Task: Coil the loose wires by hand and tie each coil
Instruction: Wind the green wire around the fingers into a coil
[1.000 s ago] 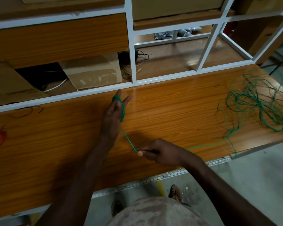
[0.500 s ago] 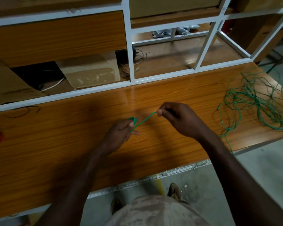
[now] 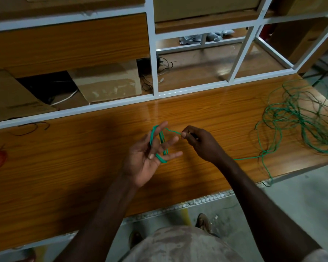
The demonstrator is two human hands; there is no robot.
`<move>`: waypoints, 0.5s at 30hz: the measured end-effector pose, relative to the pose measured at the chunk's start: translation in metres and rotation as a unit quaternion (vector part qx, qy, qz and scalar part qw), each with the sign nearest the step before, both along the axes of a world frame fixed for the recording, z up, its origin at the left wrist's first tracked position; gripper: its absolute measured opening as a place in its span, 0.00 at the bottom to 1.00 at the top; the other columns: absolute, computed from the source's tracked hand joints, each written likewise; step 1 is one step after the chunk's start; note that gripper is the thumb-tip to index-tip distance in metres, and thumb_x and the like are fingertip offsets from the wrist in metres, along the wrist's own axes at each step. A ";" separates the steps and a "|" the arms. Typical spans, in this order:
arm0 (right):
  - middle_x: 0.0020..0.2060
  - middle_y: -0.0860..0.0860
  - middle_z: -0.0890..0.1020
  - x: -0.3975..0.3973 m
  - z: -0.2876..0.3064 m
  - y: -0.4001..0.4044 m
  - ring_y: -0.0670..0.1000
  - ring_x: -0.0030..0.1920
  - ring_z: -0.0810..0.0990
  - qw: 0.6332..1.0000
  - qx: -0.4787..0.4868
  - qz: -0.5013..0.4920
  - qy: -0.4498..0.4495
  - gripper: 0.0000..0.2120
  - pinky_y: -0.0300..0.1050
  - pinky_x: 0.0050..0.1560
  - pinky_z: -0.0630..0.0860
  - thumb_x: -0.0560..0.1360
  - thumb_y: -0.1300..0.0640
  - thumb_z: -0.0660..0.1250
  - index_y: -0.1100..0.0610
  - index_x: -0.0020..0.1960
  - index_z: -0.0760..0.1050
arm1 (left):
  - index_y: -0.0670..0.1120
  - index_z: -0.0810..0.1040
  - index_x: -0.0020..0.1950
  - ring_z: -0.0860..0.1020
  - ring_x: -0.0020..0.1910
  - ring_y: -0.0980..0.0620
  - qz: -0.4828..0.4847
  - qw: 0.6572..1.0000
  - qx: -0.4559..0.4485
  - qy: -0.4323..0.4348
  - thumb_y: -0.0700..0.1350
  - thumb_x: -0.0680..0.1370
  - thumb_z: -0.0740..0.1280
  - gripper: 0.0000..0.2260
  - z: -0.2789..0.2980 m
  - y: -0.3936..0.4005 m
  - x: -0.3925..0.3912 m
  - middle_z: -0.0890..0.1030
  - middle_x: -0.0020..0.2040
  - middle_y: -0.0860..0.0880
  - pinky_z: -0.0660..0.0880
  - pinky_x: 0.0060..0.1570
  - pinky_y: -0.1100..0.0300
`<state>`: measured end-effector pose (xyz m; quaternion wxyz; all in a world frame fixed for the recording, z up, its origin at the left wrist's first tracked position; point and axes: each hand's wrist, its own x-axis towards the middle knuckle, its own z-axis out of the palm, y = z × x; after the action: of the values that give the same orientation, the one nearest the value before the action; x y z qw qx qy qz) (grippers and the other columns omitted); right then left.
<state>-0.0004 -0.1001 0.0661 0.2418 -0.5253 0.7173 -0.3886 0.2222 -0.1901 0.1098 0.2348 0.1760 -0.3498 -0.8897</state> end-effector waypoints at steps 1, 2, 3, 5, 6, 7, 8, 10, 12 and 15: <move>0.33 0.38 0.77 0.003 -0.002 0.002 0.42 0.33 0.73 1.000 0.005 0.007 -0.002 0.08 0.46 0.39 0.69 0.87 0.53 0.64 0.52 0.49 0.77 | 0.40 0.66 0.82 0.82 0.66 0.41 0.011 1.000 0.019 0.012 0.48 0.90 0.49 0.23 0.002 -0.003 -0.001 0.72 0.26 0.49 0.66 0.71 0.23; 0.33 0.37 0.77 0.006 -0.004 0.004 0.41 0.33 0.74 1.000 0.013 0.015 -0.002 0.08 0.44 0.39 0.69 0.87 0.54 0.64 0.52 0.50 0.77 | 0.41 0.66 0.82 0.80 0.69 0.39 0.021 0.999 0.041 0.022 0.48 0.89 0.50 0.23 0.004 -0.006 -0.002 0.73 0.27 0.49 0.68 0.69 0.24; 0.33 0.36 0.77 0.010 -0.006 0.007 0.40 0.34 0.75 0.999 0.023 0.026 0.003 0.08 0.42 0.40 0.68 0.87 0.55 0.65 0.53 0.50 0.77 | 0.41 0.66 0.82 0.78 0.72 0.38 0.032 0.997 0.061 0.031 0.48 0.89 0.50 0.23 0.006 -0.010 -0.003 0.74 0.28 0.48 0.69 0.68 0.24; 0.36 0.35 0.79 0.020 -0.010 0.015 0.39 0.37 0.77 0.997 0.045 0.054 0.008 0.07 0.40 0.43 0.71 0.87 0.55 0.65 0.52 0.51 0.79 | 0.41 0.66 0.81 0.76 0.74 0.38 0.054 0.994 0.082 0.043 0.48 0.89 0.51 0.23 0.012 -0.018 -0.004 0.79 0.31 0.48 0.69 0.68 0.23; 0.39 0.36 0.81 0.026 -0.011 0.019 0.39 0.41 0.79 0.996 0.056 0.070 0.015 0.06 0.42 0.46 0.73 0.87 0.54 0.65 0.50 0.54 0.80 | 0.42 0.66 0.82 0.76 0.74 0.38 0.065 0.993 0.085 0.043 0.48 0.89 0.51 0.23 0.014 -0.022 -0.004 0.82 0.33 0.49 0.68 0.69 0.23; 0.44 0.37 0.83 0.034 -0.012 0.023 0.39 0.45 0.81 0.993 0.068 0.089 0.024 0.07 0.44 0.50 0.75 0.87 0.52 0.64 0.49 0.57 0.81 | 0.43 0.66 0.82 0.76 0.74 0.39 0.078 0.993 0.082 0.036 0.49 0.88 0.52 0.23 0.016 -0.027 -0.005 0.84 0.37 0.49 0.66 0.70 0.24; 0.49 0.37 0.84 0.043 -0.010 0.027 0.40 0.50 0.83 0.990 0.079 0.110 0.032 0.09 0.43 0.52 0.75 0.87 0.51 0.64 0.49 0.62 0.82 | 0.44 0.67 0.82 0.76 0.74 0.40 0.094 0.993 0.074 0.022 0.49 0.88 0.53 0.23 0.015 -0.032 -0.006 0.85 0.41 0.50 0.64 0.72 0.24; 0.52 0.35 0.84 0.060 0.002 0.035 0.32 0.53 0.79 0.983 0.093 0.149 0.051 0.14 0.32 0.51 0.72 0.88 0.50 0.63 0.48 0.70 0.80 | 0.45 0.68 0.82 0.78 0.73 0.42 0.129 0.991 0.040 -0.020 0.49 0.88 0.54 0.22 0.015 -0.041 -0.008 0.87 0.49 0.50 0.61 0.74 0.25; 0.46 0.27 0.81 0.073 0.015 0.041 0.24 0.43 0.75 0.978 0.095 0.173 0.070 0.17 0.22 0.43 0.65 0.87 0.50 0.63 0.48 0.75 0.77 | 0.47 0.70 0.80 0.78 0.72 0.43 0.156 0.986 -0.007 -0.065 0.50 0.88 0.54 0.21 0.014 -0.047 -0.011 0.87 0.56 0.49 0.60 0.75 0.27; 0.35 0.20 0.75 0.078 0.031 0.047 0.26 0.35 0.74 0.977 0.091 0.180 0.072 0.15 0.26 0.38 0.63 0.87 0.48 0.64 0.46 0.73 0.78 | 0.49 0.70 0.80 0.77 0.73 0.46 0.180 0.969 -0.101 -0.135 0.51 0.89 0.53 0.20 0.016 -0.051 -0.012 0.87 0.62 0.48 0.63 0.75 0.36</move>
<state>0.0772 -0.0535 0.0975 0.3020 -0.6484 0.6588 -0.2333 0.2098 -0.2414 0.1258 0.3578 0.3299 -0.4294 -0.7608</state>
